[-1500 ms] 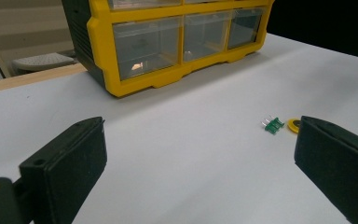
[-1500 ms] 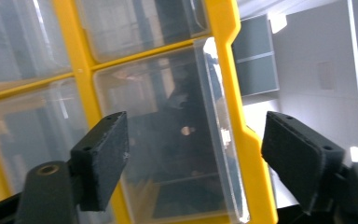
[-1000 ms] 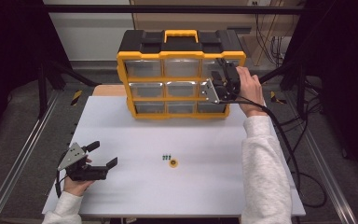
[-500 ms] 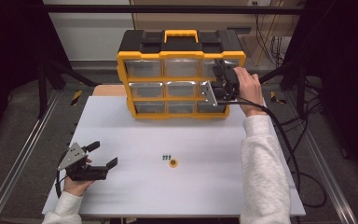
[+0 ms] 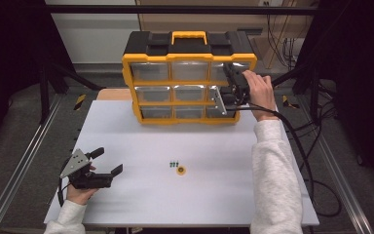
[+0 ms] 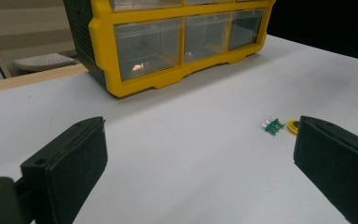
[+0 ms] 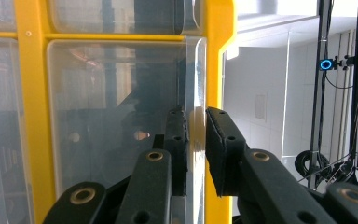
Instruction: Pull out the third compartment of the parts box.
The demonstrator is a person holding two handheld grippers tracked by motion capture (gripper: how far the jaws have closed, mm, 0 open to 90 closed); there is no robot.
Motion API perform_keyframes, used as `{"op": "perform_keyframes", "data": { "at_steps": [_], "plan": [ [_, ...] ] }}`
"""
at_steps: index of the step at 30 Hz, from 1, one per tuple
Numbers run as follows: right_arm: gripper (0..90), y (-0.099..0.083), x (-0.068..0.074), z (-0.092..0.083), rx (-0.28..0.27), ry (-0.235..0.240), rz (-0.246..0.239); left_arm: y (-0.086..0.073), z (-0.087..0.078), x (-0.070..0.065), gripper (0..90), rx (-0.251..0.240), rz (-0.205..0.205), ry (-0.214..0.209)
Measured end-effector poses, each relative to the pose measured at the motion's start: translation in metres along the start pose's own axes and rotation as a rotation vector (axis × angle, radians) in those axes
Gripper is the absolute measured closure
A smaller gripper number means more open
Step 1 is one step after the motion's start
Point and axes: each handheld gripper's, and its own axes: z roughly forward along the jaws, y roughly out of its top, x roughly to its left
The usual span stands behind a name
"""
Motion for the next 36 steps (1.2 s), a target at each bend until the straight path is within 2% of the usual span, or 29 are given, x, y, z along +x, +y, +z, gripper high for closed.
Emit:
{"op": "perform_keyframes", "data": {
  "at_steps": [5,17,25,36],
  "plan": [
    [79.6,0.000,0.002,0.000,-0.003,-0.011,-0.020,0.000,0.000,0.000,2.6,0.001,0.000,0.000],
    [79.9,-0.001,-0.001,-0.007,-0.017,-0.002,-0.007,0.000,0.000,0.000,2.6,0.001,0.000,-0.002],
    [79.9,-0.001,-0.003,-0.021,-0.032,0.003,0.011,0.000,0.000,0.000,2.6,0.000,-0.001,-0.004],
    [79.8,0.000,-0.008,-0.035,-0.052,0.024,0.002,0.000,0.000,-0.001,2.6,-0.001,0.000,-0.003]
  ]
}}
